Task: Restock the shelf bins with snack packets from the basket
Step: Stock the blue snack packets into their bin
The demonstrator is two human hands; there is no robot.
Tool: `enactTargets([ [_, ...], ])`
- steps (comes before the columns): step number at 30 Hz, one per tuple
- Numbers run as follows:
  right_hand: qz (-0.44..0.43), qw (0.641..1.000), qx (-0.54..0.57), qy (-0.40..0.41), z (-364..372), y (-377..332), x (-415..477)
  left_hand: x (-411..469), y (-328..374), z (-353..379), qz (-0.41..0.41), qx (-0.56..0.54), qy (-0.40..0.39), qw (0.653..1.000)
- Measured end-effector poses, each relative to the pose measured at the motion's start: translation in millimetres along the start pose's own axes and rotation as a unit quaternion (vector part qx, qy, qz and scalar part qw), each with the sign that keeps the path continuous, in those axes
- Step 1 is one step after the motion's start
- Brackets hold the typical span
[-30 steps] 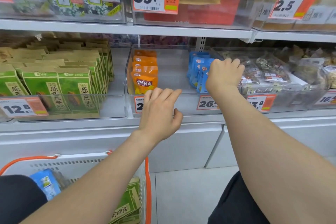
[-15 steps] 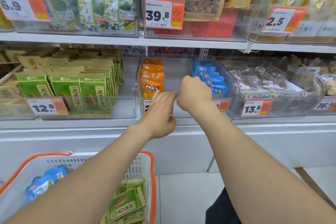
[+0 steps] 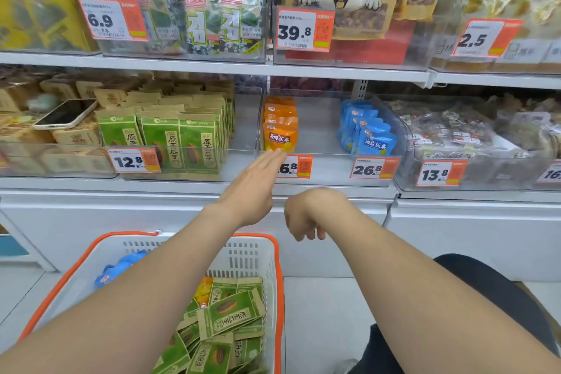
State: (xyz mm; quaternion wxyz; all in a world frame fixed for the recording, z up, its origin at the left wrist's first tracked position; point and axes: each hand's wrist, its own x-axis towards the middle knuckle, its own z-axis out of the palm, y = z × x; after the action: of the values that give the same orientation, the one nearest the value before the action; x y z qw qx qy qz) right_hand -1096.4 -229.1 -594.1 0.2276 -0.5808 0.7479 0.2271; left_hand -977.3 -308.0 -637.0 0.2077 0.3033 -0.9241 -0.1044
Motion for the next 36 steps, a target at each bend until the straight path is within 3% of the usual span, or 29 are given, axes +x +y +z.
enactTargets([
  [4, -0.018, 0.999, -0.037, 0.007, 6, -5, 2, -10, -3, -1, -0.002, 0.016, 0.017, 1.000],
  [11, -0.050, 0.997, -0.032, 0.054, 3, -19, 0, -19, -3, -5, -0.004, 0.059, -0.032, 0.998],
  [19, -0.043, 0.996, -0.069, 0.038, 12, -26, 4, -35, -22, 9, -0.053, 0.103, -0.167, 0.979],
  [27, -0.044, 0.996, -0.076, 0.033, 33, -30, 46, -43, -52, 43, -0.091, 0.124, -0.215, 0.964],
  [32, -0.068, 0.998, -0.002, 0.015, 50, -35, 80, -48, -58, 77, -0.132, 0.113, -0.219, 0.960],
  [36, -0.092, 0.996, 0.021, 0.011, 89, -34, 108, -63, -62, 118, -0.139, 0.095, -0.273, 0.947],
])
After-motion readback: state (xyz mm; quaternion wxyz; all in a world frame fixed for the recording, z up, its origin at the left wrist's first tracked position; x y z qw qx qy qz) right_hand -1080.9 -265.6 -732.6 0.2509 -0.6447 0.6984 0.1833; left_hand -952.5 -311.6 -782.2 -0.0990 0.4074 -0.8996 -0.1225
